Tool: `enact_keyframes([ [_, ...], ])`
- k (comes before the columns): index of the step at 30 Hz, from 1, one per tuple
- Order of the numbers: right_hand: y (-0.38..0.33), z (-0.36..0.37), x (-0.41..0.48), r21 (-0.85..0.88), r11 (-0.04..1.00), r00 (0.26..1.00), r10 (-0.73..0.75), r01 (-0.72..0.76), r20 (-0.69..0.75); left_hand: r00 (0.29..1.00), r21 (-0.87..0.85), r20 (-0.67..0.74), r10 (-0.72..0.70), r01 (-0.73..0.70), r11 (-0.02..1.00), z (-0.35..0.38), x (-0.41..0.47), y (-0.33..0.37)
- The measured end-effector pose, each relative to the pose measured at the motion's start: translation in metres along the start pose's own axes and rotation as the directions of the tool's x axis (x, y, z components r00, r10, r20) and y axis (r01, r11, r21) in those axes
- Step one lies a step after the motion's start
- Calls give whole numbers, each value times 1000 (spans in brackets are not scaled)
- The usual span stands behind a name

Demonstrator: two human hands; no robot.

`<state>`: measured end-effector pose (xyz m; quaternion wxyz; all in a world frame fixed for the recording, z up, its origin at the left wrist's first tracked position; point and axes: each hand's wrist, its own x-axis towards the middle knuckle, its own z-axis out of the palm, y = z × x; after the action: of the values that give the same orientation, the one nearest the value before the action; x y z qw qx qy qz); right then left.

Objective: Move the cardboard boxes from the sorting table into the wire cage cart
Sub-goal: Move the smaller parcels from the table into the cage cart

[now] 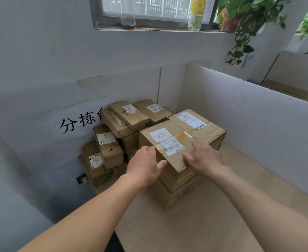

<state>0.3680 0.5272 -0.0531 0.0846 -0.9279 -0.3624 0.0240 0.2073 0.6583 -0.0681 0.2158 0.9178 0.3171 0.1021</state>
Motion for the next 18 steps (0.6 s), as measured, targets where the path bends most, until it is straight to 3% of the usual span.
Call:
enact_keyframes([
  [10,19,10,34,71,996,998,56,-54,-38,983,-178,-20,-183,177,968,23,21,8],
  [14,13,15,40,121,992,999,41,-41,6,961,-232,-34,-275,260,937,24,24,9],
  [18,8,21,43,206,975,995,69,-84,76,934,-266,46,-353,352,897,25,20,11],
])
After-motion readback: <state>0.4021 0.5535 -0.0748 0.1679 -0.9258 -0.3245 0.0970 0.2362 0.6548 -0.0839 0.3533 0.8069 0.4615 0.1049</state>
